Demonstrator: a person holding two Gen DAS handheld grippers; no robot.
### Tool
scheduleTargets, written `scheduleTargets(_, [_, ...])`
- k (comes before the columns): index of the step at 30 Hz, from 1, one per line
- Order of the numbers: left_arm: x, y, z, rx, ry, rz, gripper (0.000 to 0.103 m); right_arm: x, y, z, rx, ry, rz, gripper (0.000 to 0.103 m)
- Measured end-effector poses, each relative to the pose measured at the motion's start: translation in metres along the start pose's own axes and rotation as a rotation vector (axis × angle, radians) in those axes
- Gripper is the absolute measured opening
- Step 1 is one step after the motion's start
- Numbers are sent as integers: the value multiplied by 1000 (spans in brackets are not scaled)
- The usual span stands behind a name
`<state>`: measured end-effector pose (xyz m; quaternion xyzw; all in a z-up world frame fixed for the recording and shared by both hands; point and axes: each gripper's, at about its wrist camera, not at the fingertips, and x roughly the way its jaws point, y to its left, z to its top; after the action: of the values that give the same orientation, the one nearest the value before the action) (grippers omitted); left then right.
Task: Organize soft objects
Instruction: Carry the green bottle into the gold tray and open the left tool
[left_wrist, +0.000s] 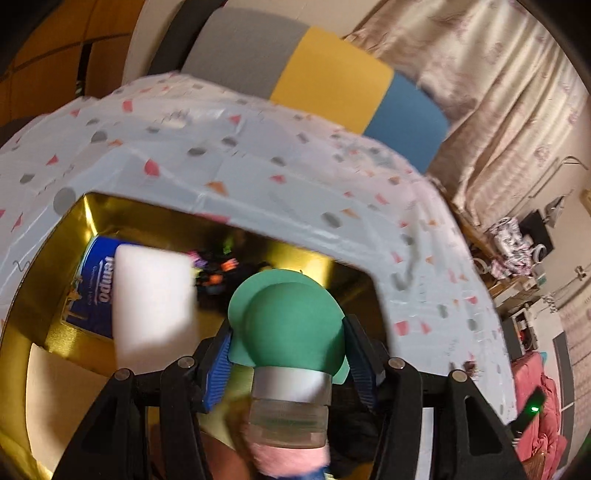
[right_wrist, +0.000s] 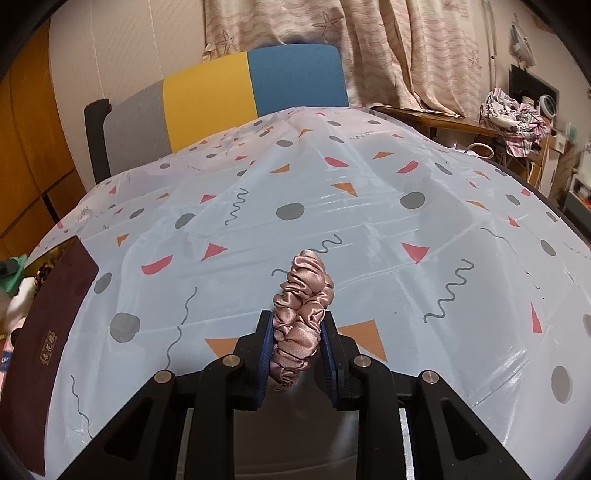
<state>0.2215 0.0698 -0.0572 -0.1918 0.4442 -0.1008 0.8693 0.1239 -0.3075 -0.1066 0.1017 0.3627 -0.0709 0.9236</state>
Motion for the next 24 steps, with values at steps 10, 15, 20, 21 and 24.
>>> scheduleTargets(10, [-11, 5, -4, -3, -38, -15, 64, 3, 1, 0, -11, 16, -11, 26])
scheduleTargets(15, [-44, 2, -14, 28, -120, -28, 64, 3, 2, -1, -12, 12, -11, 26])
scheduleTargets(20, [-75, 0, -36, 77, -161, -41, 64, -2, 6, 1, -33, 7, 10, 26])
scheduleTargets(21, [-79, 0, -41, 85, -161, -42, 64, -4, 9, 2, -51, 8, 19, 26])
scheduleTargets(24, [-88, 2, -53, 101, -158, -40, 64, -12, 23, 4, -113, -13, 32, 26])
